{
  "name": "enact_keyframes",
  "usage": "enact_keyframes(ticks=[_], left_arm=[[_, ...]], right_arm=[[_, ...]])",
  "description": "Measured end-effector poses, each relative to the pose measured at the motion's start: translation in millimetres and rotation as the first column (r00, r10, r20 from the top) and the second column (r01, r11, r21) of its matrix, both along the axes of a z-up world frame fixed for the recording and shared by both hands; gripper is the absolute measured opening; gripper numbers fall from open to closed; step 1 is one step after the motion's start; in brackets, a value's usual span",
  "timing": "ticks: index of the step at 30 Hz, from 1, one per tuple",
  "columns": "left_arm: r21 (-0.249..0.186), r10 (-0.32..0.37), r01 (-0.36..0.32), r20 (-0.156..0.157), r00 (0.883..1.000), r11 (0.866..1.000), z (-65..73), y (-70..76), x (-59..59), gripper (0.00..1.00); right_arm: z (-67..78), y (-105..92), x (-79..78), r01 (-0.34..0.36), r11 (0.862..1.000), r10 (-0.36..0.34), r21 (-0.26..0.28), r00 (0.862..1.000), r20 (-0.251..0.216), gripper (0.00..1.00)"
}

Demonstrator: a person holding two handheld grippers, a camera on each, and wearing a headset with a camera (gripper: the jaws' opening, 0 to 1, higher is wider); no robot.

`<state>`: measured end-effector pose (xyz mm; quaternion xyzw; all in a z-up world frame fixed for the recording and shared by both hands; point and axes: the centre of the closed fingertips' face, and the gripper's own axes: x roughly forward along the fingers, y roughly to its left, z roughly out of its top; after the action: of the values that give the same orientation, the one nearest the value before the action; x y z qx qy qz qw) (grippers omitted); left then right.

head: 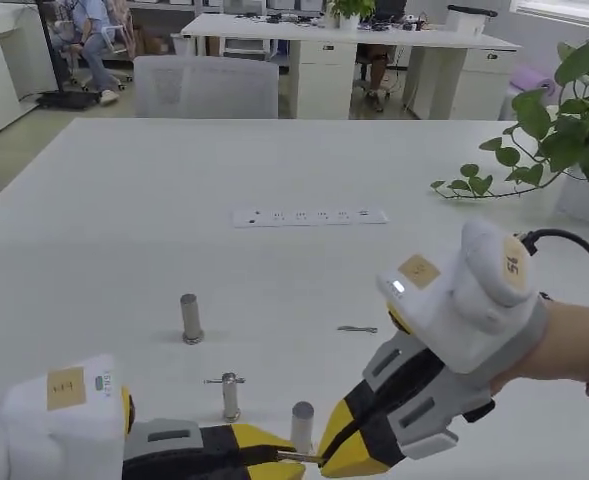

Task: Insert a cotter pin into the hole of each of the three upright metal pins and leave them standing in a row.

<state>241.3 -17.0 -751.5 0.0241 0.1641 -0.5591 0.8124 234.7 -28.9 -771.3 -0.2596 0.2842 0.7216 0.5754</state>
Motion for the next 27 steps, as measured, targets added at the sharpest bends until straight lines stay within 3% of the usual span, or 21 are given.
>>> enact_keyframes(ticks=[6, 9, 14, 27], left_arm=[[0.003, 0.038, -0.038, -0.002, 0.999, 0.999, -3.2, 5.0, 5.3, 0.16], [-0.020, 0.062, -0.062, -0.002, 0.998, 0.998, -1.9, 5.9, 8.8, 0.20], [-0.022, 0.095, -0.095, -0.001, 0.995, 0.995, -4.6, 7.7, 14.8, 0.25], [0.015, 0.181, -0.181, 0.008, 0.983, 0.983, -19.8, 8.8, 39.2, 0.33]], right_arm=[[-3.1, -8.3, 10.0, 0.030, 0.999, -0.029, -0.034, 0.999, 0.024, 0.03], [-5.0, -12.3, 15.2, 0.045, 0.998, -0.044, -0.052, 0.999, 0.033, 0.03], [-8.7, -18.9, 22.0, 0.066, 0.994, -0.062, -0.084, 0.997, 0.045, 0.03], [-21.6, -31.7, 44.0, 0.091, 0.983, -0.077, -0.158, 0.993, 0.093, 0.03]])
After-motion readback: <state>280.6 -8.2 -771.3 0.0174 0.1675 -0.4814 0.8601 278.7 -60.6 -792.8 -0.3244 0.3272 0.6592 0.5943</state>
